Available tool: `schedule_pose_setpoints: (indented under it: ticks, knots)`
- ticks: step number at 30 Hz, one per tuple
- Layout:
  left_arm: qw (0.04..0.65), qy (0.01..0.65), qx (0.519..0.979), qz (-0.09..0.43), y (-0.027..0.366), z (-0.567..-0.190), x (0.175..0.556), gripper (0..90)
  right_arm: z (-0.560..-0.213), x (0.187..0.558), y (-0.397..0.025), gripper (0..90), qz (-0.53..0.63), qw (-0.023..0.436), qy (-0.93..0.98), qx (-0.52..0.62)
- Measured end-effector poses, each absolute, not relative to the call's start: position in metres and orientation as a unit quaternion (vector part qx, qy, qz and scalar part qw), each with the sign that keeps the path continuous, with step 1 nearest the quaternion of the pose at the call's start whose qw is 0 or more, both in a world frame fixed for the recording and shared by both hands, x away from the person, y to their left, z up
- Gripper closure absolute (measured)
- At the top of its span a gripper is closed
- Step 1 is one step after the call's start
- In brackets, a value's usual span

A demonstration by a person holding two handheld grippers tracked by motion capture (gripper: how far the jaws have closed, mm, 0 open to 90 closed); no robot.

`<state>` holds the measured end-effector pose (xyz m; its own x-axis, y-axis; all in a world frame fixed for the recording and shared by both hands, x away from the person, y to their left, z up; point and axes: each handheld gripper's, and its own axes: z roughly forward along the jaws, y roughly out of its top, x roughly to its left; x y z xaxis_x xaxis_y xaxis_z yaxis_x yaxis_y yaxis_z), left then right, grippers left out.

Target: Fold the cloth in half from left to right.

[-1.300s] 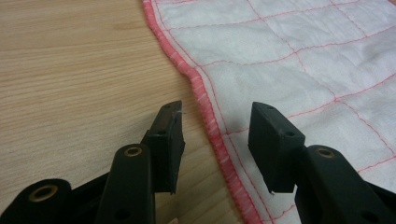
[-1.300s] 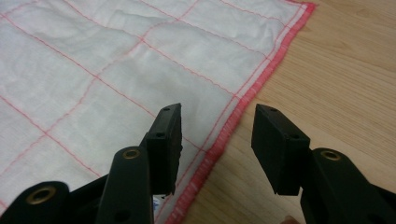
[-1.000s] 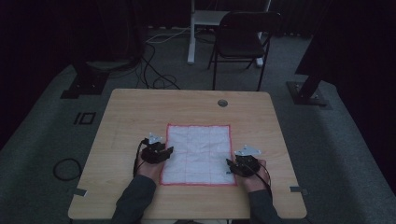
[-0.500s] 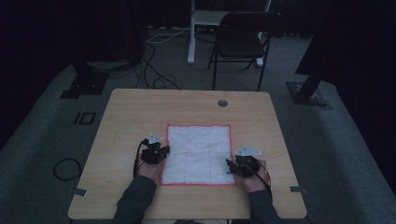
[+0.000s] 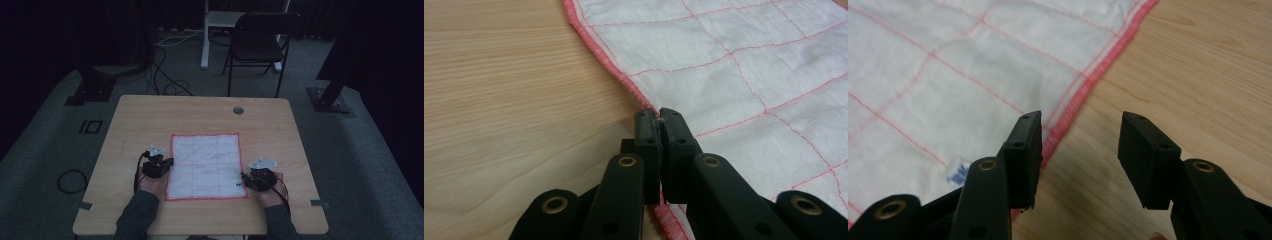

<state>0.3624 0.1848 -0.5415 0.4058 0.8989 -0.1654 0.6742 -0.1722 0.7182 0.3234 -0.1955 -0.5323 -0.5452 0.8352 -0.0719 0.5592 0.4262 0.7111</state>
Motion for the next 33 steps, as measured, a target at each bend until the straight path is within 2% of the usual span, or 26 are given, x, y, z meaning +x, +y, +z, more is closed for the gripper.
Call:
schedule_pose_setpoints:
  ticks: [7, 20, 33]
  knots:
    - [0.376, 0.536, 0.741, 0.149, 0.197, -0.541, 0.359, 88.2, -0.537, 0.314, -0.181, 53.1, 0.305, 0.224, 0.835, 0.401]
    - [0.401, 0.536, 0.729, 0.147, 0.200, -0.525, 0.357, 88.5, -0.538, 0.306, -0.181, 53.9, 0.312, 0.215, 0.833, 0.403]
    - [0.443, 0.498, 0.735, 0.128, 0.171, -0.499, 0.358, 88.4, -0.538, 0.307, -0.182, 53.2, 0.316, 0.211, 0.833, 0.403]
